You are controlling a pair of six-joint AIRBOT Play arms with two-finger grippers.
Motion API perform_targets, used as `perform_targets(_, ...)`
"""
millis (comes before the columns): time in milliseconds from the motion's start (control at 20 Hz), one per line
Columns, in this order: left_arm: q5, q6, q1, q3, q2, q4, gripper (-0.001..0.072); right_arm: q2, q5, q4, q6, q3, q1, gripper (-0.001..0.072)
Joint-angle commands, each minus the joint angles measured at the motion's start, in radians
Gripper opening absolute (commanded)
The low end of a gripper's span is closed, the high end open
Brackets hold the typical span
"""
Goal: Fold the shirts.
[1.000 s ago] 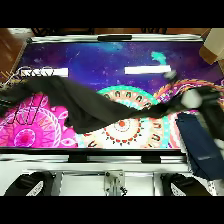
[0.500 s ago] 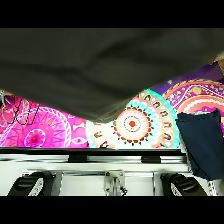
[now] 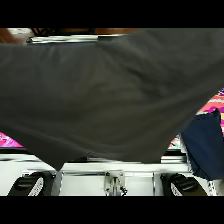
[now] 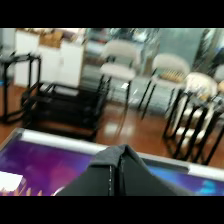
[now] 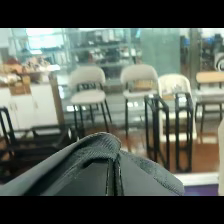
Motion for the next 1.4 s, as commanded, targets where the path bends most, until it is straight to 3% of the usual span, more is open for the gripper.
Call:
perform_targets(0, -0.116, 0.003, 0.001, -0.121, -0.013, 0.072, 0.0041, -0.124, -0.025, -0.006, 0.008, 0.002, 0.0, 0.0076)
perform_targets(100, -0.118, -0.021, 0.001, -0.248, -0.024, 0.06, 0.0042, -0.245, -0.127, -0.005, 0.073, 0.002, 0.0, 0.0076)
perform_targets(250, -0.114, -0.022, 0.001, -0.445, -0.067, -0.004, 0.0041, -0.464, -0.415, -0.005, 0.189, 0.002, 0.0, 0.0076)
perform_targets(350, -0.115, -0.016, 0.001, -0.543, -0.113, -0.137, 0.0041, -0.608, -0.616, 0.023, 0.332, 0.002, 0.0, 0.0076)
perform_targets(450, -0.12, 0.025, 0.0, -0.619, -0.166, -0.301, 0.0041, -0.729, -0.639, 0.146, 0.485, 0.002, 0.0, 0.0076)
perform_targets(550, -0.113, 0.089, -0.006, -0.681, -0.215, -0.404, 0.0041, -0.827, -0.493, 0.256, 0.484, 0.002, 0.001, 0.0076)
perform_targets(800, -0.05, 0.115, -0.011, -0.806, -0.333, -0.411, 0.0042, -1.002, 0.077, 0.268, 0.316, 0.002, 0.0, 0.0103)
perform_targets(850, -0.039, 0.12, -0.011, -0.815, -0.353, -0.411, 0.0041, -1.016, 0.137, 0.269, 0.275, 0.002, 0.0, 0.0192)
perform_targets(900, -0.027, 0.146, -0.011, -0.815, -0.368, -0.411, 0.0042, -1.016, 0.19, 0.269, 0.227, 0.002, 0.0, 0.0482)
perform_targets(950, -0.006, 0.177, -0.01, -0.814, -0.373, -0.41, 0.0041, -1.001, 0.243, 0.27, 0.164, 0.002, 0.0, 0.0606)
perform_targets(1200, 0.07, 0.225, -0.008, -0.811, -0.371, -0.407, 0.0041, -0.833, 0.616, 0.322, -0.122, -0.027, 0.0, 0.0606)
perform_targets(1350, 0.058, 0.269, -0.008, -0.812, -0.371, -0.407, 0.0042, -0.664, 0.744, 0.455, -0.146, -0.294, 0.0, 0.0606)
